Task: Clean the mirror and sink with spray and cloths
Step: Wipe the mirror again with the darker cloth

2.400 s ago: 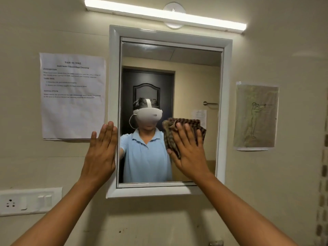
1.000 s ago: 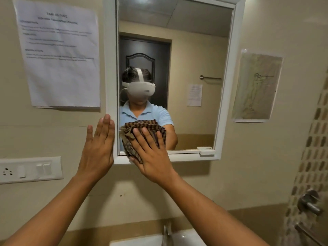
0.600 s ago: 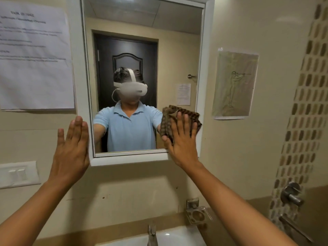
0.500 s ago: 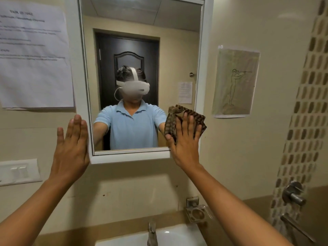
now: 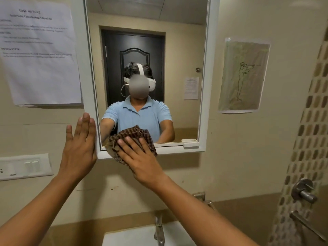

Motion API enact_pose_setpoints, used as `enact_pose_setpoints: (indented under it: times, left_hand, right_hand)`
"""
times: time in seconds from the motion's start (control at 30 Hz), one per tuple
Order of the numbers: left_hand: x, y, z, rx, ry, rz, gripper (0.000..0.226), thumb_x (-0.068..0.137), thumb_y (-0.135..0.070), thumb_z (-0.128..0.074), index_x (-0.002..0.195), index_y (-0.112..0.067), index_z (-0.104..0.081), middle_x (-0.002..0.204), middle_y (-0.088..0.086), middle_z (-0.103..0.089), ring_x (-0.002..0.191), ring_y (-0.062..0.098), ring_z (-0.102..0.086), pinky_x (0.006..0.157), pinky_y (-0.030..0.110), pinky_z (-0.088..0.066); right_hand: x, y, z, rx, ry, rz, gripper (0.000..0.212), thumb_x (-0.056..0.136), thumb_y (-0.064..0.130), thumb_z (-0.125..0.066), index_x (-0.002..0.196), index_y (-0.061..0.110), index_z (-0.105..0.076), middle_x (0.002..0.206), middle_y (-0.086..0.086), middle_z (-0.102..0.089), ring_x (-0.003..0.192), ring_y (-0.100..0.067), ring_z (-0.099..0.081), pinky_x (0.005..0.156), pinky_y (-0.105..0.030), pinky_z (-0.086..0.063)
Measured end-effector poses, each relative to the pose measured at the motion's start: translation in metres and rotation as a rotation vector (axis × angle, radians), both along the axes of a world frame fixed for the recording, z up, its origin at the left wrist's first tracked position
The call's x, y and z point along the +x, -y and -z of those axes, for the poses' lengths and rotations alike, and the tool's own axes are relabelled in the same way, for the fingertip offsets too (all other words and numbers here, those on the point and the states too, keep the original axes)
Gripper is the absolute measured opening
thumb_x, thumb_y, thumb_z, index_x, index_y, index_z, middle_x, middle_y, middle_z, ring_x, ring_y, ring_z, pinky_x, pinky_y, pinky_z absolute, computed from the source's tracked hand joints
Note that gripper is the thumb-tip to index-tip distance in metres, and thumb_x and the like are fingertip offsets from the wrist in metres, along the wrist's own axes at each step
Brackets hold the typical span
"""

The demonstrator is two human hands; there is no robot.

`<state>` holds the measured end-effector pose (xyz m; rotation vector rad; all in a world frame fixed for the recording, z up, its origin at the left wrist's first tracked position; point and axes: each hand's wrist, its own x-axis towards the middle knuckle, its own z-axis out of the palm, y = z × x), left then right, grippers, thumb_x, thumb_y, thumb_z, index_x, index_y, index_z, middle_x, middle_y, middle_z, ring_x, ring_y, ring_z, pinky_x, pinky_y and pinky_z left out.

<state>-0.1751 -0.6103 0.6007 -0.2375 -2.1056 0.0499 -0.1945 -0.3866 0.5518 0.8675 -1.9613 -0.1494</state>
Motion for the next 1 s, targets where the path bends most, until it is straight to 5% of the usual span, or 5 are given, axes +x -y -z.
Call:
enact_pose_setpoints:
  times: [0.47, 0.57, 0.63, 0.83, 1.0]
  left_hand:
    - [0.009, -0.006, 0.032, 0.089, 0.095, 0.094, 0.081, 0.084, -0.003, -0.038, 0.152, -0.004, 0.006, 0.161, 0.013, 0.013, 0.149, 0.028, 0.009, 0.120, 0.053, 0.002]
    - [0.019, -0.012, 0.062, 0.143, 0.143, 0.143, 0.074, 0.091, -0.016, -0.035, 0.152, -0.005, 0.005, 0.161, 0.014, 0.012, 0.149, 0.028, 0.008, 0.119, 0.054, 0.000]
    - [0.028, -0.018, 0.088, 0.182, 0.189, 0.186, 0.074, 0.091, -0.021, -0.034, 0.152, -0.005, 0.006, 0.161, 0.014, 0.012, 0.149, 0.027, 0.008, 0.119, 0.054, 0.000]
    - [0.059, -0.031, 0.213, 0.144, 0.482, 0.220, 0.074, 0.092, -0.030, -0.027, 0.152, -0.006, 0.008, 0.161, 0.012, 0.011, 0.149, 0.026, 0.007, 0.118, 0.057, -0.007]
    - [0.079, -0.046, 0.282, 0.067, 0.665, 0.225, 0.078, 0.088, -0.027, -0.048, 0.151, -0.002, -0.011, 0.161, 0.017, -0.007, 0.148, 0.032, -0.012, 0.114, 0.060, -0.022]
  right_hand:
    - [0.035, -0.076, 0.052, -0.365, 0.195, 0.022, 0.061, 0.086, -0.005, -0.049, 0.143, 0.014, -0.050, 0.158, -0.002, -0.038, 0.151, -0.022, -0.025, 0.121, -0.050, -0.023]
    - [0.062, -0.069, 0.065, -0.758, 0.446, -0.047, 0.055, 0.092, -0.009, -0.047, 0.140, 0.018, -0.054, 0.150, 0.008, -0.049, 0.142, -0.010, -0.039, 0.118, -0.021, -0.029]
    - [0.077, -0.066, 0.073, -1.139, 0.583, -0.027, 0.035, 0.102, 0.006, -0.046, 0.131, 0.020, -0.058, 0.128, 0.010, -0.062, 0.119, -0.009, -0.056, 0.094, -0.002, -0.039]
    - [0.112, -0.083, 0.150, -2.356, 1.062, -0.262, 0.031, 0.107, 0.028, -0.042, 0.128, 0.012, -0.056, 0.115, -0.011, -0.068, 0.107, -0.029, -0.065, 0.089, -0.043, -0.055]
    - [0.144, -0.101, 0.216, -2.606, 1.275, -0.339, 0.052, 0.101, 0.043, -0.049, 0.129, 0.001, -0.060, 0.126, -0.026, -0.065, 0.120, -0.041, -0.061, 0.107, -0.057, -0.044]
